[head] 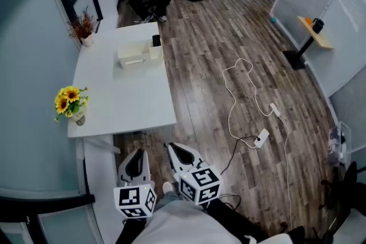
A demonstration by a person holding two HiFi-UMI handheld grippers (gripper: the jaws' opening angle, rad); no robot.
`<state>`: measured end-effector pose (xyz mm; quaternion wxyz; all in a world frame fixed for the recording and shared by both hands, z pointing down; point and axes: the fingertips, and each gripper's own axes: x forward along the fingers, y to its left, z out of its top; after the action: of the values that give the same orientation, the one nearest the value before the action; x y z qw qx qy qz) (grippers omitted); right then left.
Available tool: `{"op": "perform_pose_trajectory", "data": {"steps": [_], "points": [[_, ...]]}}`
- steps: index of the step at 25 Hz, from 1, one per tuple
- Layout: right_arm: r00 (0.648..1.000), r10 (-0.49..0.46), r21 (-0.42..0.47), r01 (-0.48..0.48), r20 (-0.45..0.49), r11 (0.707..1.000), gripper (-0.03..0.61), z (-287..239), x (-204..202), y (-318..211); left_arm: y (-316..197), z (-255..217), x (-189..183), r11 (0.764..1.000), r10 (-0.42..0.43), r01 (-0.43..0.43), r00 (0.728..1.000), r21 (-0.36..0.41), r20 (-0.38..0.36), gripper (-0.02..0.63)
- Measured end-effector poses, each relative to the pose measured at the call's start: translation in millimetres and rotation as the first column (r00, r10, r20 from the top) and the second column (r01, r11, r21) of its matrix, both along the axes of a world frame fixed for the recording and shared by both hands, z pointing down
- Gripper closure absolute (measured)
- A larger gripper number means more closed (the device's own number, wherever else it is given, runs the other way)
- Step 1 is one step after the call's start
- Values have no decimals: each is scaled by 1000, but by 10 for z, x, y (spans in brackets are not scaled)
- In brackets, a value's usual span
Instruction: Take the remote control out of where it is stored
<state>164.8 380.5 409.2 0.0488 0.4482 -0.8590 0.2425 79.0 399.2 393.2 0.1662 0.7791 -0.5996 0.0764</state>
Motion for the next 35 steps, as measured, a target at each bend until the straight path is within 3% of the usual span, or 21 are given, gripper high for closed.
{"op": "perform_pose_trajectory", "data": {"steps": [22,28,35], "points": [[999,-35,16,36,-20,999,574,16,-74,7,-3,45,15,1000,-14,14,1000,-5,-26,566],[999,-31,23,31,-32,999,574,-17,-114,-48,-19,-57,-94,998,-8,2,995,58,100,566],[998,-30,29,31,-53,999,574,-61,-274,-113,-77,-44,-257,999,0,-2,998,38,55,566]]}}
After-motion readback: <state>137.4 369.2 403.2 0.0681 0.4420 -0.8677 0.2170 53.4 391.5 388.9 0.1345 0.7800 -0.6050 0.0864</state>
